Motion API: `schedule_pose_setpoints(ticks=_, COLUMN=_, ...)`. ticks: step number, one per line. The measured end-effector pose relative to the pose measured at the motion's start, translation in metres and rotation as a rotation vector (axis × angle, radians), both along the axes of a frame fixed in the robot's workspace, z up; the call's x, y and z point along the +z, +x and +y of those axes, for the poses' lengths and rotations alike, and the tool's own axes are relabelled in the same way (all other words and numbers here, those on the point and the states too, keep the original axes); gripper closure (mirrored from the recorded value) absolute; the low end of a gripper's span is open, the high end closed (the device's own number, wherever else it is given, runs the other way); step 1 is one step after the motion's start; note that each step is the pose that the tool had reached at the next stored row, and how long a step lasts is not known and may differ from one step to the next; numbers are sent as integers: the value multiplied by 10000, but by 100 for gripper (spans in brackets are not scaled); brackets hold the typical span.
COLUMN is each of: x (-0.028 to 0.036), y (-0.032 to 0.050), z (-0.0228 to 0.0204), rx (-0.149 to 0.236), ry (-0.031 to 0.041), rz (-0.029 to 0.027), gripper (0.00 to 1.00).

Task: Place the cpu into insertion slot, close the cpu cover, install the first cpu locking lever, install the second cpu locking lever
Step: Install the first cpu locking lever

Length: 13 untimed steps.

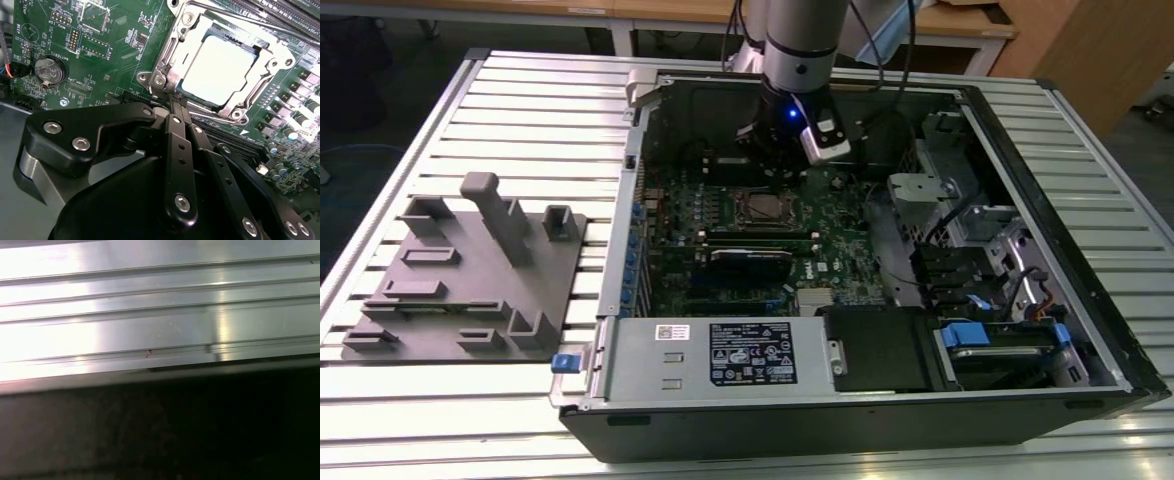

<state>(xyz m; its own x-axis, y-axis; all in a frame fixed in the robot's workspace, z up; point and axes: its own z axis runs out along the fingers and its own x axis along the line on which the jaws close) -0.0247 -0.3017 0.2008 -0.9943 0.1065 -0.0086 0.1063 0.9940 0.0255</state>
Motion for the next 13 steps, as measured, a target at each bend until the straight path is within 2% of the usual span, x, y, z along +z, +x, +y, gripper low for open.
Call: schedule_pose_setpoints(ticks=13, x=-10, y=5, z=0, rx=1, ry=-23, rz=0, gripper=89)
